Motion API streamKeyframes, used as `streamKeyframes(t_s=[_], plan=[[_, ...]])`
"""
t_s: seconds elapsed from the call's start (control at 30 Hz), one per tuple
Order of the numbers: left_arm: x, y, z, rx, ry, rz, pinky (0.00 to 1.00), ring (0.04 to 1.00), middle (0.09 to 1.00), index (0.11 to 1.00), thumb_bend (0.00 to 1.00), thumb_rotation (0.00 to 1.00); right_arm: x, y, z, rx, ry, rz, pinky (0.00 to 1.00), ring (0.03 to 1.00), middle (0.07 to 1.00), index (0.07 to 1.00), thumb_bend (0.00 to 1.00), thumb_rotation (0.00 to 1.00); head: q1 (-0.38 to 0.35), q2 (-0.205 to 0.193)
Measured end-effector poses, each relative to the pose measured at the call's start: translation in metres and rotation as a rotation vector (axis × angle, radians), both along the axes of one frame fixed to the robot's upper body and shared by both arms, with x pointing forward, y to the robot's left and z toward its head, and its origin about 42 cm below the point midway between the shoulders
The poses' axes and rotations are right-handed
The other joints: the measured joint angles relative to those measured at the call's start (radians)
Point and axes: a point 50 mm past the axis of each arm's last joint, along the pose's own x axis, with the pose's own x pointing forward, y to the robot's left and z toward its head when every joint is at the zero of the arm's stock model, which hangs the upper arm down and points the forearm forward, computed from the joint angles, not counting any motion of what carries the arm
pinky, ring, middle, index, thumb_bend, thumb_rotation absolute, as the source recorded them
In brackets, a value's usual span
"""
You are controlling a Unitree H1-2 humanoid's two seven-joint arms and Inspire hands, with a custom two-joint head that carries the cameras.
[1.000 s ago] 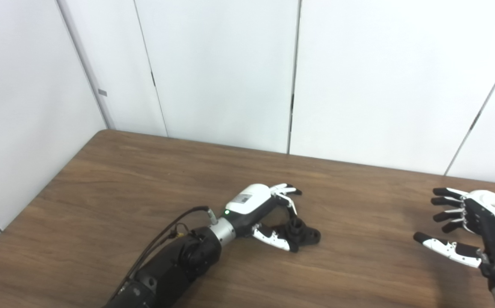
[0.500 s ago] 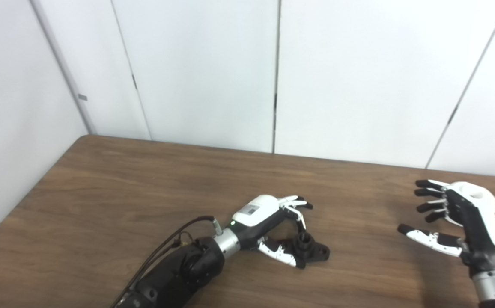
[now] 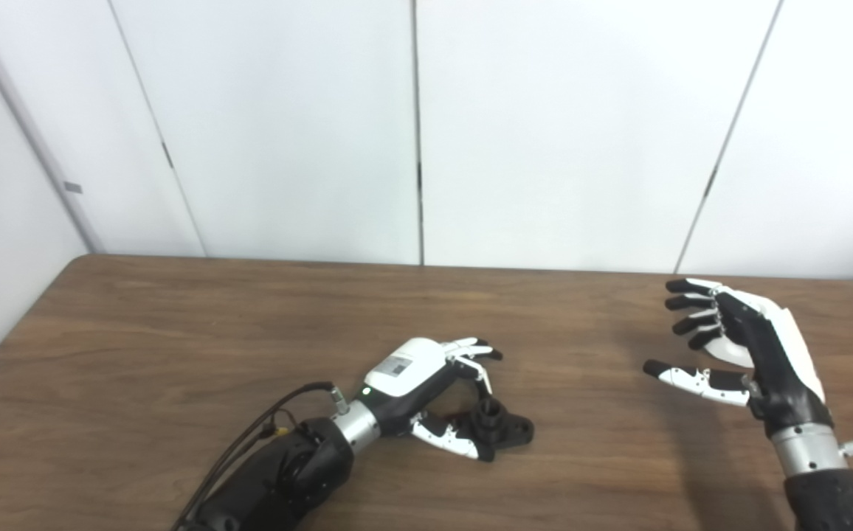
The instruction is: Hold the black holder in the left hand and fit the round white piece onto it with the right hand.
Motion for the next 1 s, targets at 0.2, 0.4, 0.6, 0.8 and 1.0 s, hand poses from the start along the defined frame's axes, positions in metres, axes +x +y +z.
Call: streamKeyframes(t_s=[0.2, 0.4, 0.6, 0.8, 1.0], plan=[[0.000, 0.002, 0.000, -0.001, 0.000, 0.003, 0.85, 0.925, 0.876, 0.484, 0.52, 0.07, 0.007, -0.006, 0.017, -0.039, -0.016, 0.008, 0.47, 0.591, 0.692, 0.722, 0.60, 0.13, -0.038, -0.006], [-0.001, 0.003, -0.002, -0.006, 0.000, 0.007, 0.85, 0.926, 0.876, 0.484, 0.52, 0.07, 0.021, -0.029, 0.053, -0.138, -0.011, 0.011, 0.41, 0.536, 0.678, 0.727, 0.64, 0.14, -0.103, -0.032], [-0.002, 0.007, -0.003, -0.011, 0.005, 0.010, 0.85, 0.927, 0.888, 0.484, 0.52, 0.07, 0.031, -0.050, 0.084, -0.239, 0.005, -0.039, 0.49, 0.635, 0.713, 0.735, 0.69, 0.21, -0.176, -0.060], [-0.004, 0.018, -0.009, -0.049, 0.011, 0.010, 0.86, 0.924, 0.885, 0.483, 0.52, 0.07, 0.041, -0.060, 0.097, -0.408, 0.071, -0.050, 0.65, 0.818, 0.856, 0.772, 0.81, 0.26, -0.253, -0.086], [-0.001, 0.021, -0.011, -0.056, 0.004, 0.020, 0.81, 0.910, 0.878, 0.484, 0.52, 0.07, 0.065, -0.065, 0.108, -0.594, 0.195, -0.095, 0.74, 0.909, 0.932, 0.873, 0.95, 0.34, -0.325, -0.120]])
